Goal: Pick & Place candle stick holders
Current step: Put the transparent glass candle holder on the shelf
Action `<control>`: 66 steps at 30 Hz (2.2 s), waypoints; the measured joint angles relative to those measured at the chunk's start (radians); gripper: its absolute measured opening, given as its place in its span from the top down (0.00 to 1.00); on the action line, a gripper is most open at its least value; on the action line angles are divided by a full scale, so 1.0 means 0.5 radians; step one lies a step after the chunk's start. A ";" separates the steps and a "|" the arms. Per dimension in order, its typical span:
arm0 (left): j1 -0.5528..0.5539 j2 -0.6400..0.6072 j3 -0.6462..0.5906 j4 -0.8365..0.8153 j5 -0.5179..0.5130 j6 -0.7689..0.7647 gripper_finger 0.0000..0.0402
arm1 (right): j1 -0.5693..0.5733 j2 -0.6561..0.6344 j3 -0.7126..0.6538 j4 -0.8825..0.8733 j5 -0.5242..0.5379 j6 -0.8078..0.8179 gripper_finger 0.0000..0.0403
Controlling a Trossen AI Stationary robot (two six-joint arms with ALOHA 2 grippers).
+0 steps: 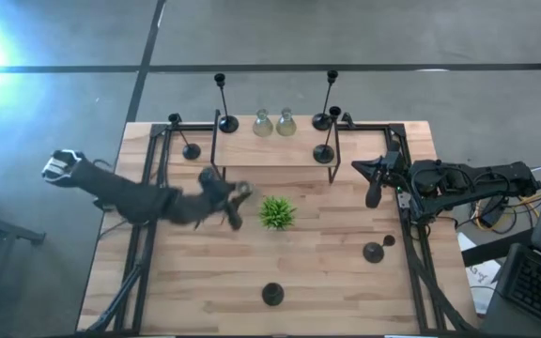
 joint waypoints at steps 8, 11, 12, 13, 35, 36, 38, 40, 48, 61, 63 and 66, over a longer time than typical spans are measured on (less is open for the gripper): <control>0.651 0.118 0.192 -0.047 0.556 0.091 0.69 | 0.000 0.000 0.000 -0.003 0.000 -0.004 0.98; 0.771 0.223 0.298 -0.047 0.592 0.163 0.69 | 0.000 0.000 0.000 -0.017 -0.001 -0.006 0.98; 0.803 0.260 0.340 -0.058 0.596 0.191 0.69 | 0.000 0.000 0.000 -0.017 -0.001 -0.013 0.98; 0.832 0.303 0.383 -0.072 0.604 0.217 0.69 | 0.000 0.000 0.000 -0.017 -0.001 -0.025 0.98; 1.172 0.902 0.874 -0.241 0.688 0.234 0.69 | 0.000 0.000 -0.001 -0.160 -0.007 -0.049 0.98; 1.173 0.903 0.869 -0.207 0.683 0.236 0.69 | 0.000 0.000 -0.001 -0.159 -0.007 -0.049 0.98; 1.173 0.904 0.856 -0.143 0.686 0.249 0.69 | 0.000 0.000 -0.001 -0.159 -0.007 -0.049 0.98; 1.177 0.911 0.850 -0.150 0.689 0.257 0.69 | 0.000 0.000 -0.001 -0.159 -0.007 -0.049 0.98; 1.206 0.969 0.850 -0.099 0.735 0.254 0.69 | 0.000 0.000 -0.001 -0.155 -0.006 -0.041 0.98; 1.220 0.969 0.850 -0.102 0.736 0.250 0.69 | 0.000 0.000 -0.001 -0.157 -0.016 -0.040 0.98; 1.220 0.969 0.850 -0.103 0.736 0.250 0.69 | 0.000 0.000 -0.001 -0.158 -0.016 -0.039 0.98; 1.223 0.969 0.850 -0.104 0.736 0.248 0.65 | 0.000 0.000 -0.001 -0.158 -0.015 -0.040 0.98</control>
